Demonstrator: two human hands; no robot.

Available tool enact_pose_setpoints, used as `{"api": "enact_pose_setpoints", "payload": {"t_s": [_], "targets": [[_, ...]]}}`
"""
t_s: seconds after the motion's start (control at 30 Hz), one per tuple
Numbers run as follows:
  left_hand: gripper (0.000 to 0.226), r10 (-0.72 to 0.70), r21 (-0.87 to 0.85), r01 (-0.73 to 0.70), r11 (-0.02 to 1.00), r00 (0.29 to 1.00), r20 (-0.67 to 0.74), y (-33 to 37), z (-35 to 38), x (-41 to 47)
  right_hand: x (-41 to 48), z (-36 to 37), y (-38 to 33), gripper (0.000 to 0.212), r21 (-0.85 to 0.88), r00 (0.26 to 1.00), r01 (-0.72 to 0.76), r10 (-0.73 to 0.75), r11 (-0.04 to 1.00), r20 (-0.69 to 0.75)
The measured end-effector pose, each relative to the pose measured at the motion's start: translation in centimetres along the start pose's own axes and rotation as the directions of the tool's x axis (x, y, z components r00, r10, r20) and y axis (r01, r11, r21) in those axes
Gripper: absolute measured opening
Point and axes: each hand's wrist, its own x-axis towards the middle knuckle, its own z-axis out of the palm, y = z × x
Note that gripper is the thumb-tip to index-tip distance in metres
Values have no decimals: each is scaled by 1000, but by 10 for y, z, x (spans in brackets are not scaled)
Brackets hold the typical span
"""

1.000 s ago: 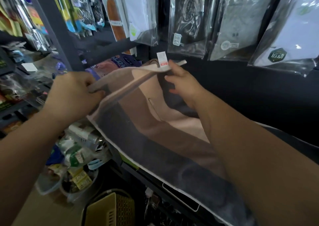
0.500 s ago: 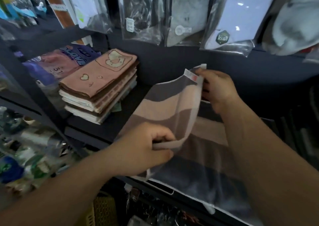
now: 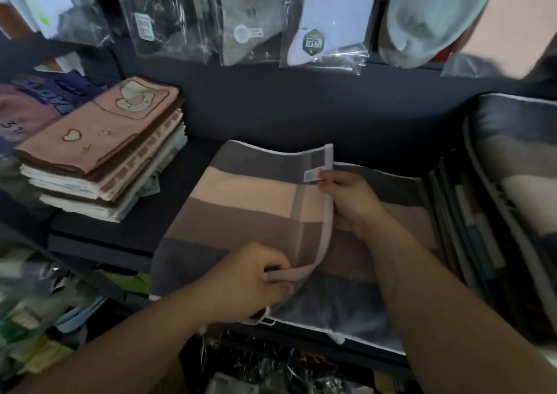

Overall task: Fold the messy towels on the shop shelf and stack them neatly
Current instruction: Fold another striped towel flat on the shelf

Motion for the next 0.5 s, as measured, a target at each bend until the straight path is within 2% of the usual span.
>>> {"api": "enact_pose_setpoints", "payload": {"t_s": [0.07,0.17,0.27,0.37,0.43,0.5], "targets": [[29,33,-16,-34,999,999,-29,13,-8,-1,-2,-2,-10,34,-56,997,79,-79,995,1],[29,114,-81,-119,990,991,-72,37,-16,-4,-5,-14,-26,39,-156,979,198,-203,968,-15],[29,231,-134,-243,961,968,-101,58,-10,-4,-10,-34,-35,24,-162,954,256,-276,953,-116],[25,282,-150,-290,945,957,-76,68,11,7,-15,-53,-28,13,-138,932,221,-251,965,-260],[21,273,-98,-271,958,962,18,66,29,20,-15,-61,-13,14,-187,927,151,-205,971,-316],[5,206,2,-208,978,968,145,61,42,29,-9,-65,5,10,-305,926,93,-195,948,-324]]}}
